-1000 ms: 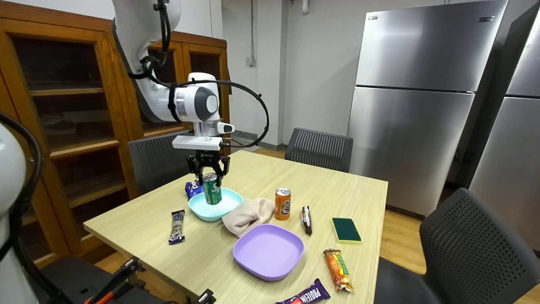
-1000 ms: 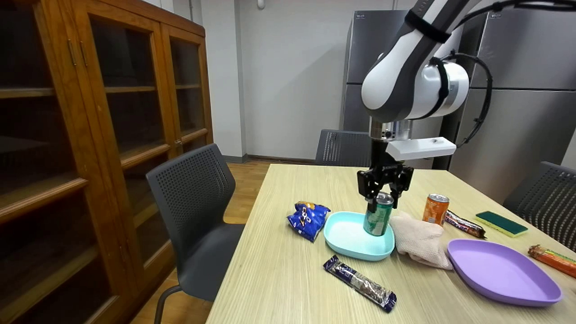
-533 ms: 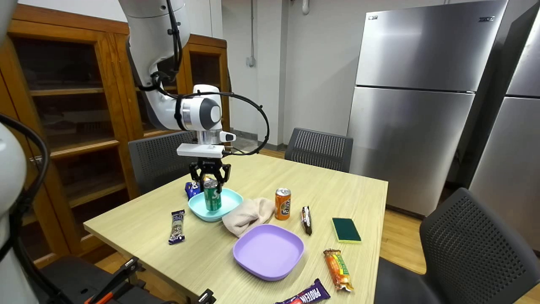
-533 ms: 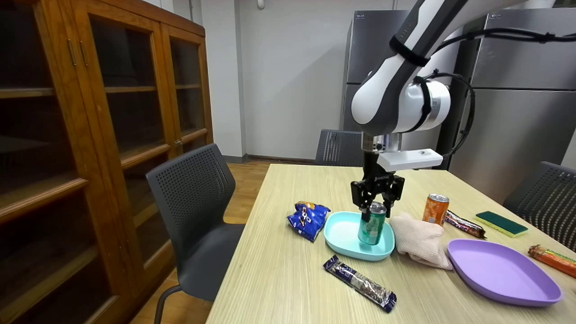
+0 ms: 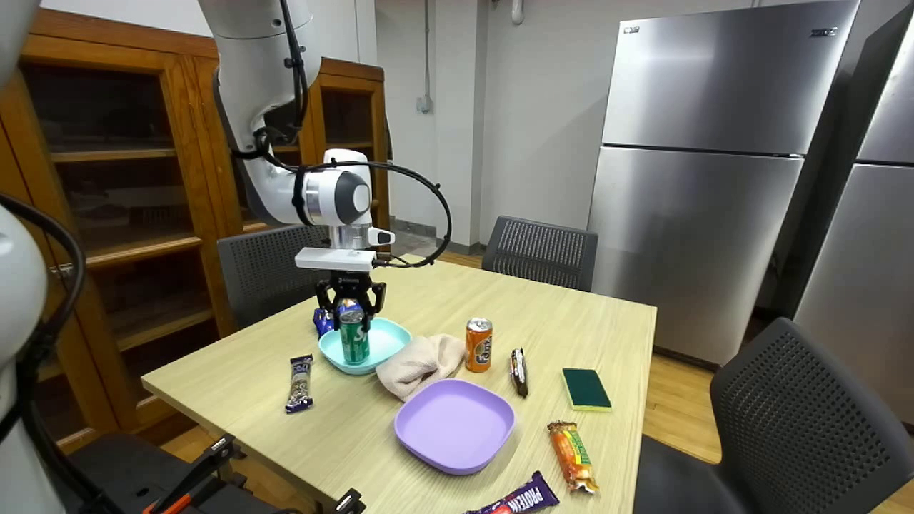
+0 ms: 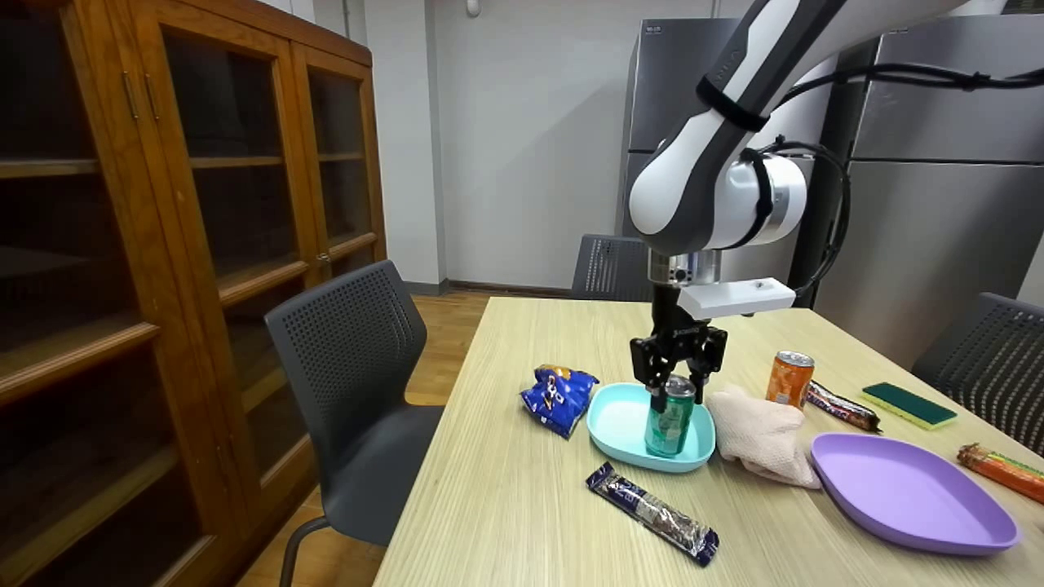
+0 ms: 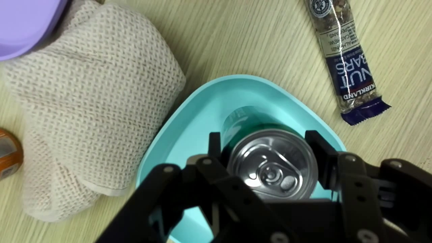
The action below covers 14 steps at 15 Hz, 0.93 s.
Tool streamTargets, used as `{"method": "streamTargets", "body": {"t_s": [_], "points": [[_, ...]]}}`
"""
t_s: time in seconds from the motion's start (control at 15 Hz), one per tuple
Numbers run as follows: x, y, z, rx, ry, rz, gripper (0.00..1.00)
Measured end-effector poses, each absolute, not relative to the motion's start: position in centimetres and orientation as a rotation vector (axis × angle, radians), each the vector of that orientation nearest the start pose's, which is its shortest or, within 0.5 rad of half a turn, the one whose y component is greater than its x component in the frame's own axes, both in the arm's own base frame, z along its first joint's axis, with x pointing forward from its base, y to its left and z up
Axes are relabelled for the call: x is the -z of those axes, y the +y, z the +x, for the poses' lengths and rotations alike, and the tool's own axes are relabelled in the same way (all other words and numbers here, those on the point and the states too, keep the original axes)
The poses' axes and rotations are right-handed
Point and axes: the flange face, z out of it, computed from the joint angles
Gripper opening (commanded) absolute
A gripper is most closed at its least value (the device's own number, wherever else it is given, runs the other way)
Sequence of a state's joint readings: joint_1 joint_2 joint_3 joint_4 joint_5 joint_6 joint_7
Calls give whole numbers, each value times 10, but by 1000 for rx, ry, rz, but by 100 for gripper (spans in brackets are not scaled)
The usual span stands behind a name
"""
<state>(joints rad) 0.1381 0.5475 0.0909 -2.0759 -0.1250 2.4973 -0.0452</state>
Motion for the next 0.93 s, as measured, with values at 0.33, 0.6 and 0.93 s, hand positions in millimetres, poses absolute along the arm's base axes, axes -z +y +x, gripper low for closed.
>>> {"method": "streamTargets", "body": {"t_s": [0.33, 0.6, 0.93], "points": [[-147, 130, 555, -200, -583, -3116, 38], [-146, 128, 555, -201, -579, -3118, 95], [-154, 133, 556, -180, -587, -3114, 100]]}}
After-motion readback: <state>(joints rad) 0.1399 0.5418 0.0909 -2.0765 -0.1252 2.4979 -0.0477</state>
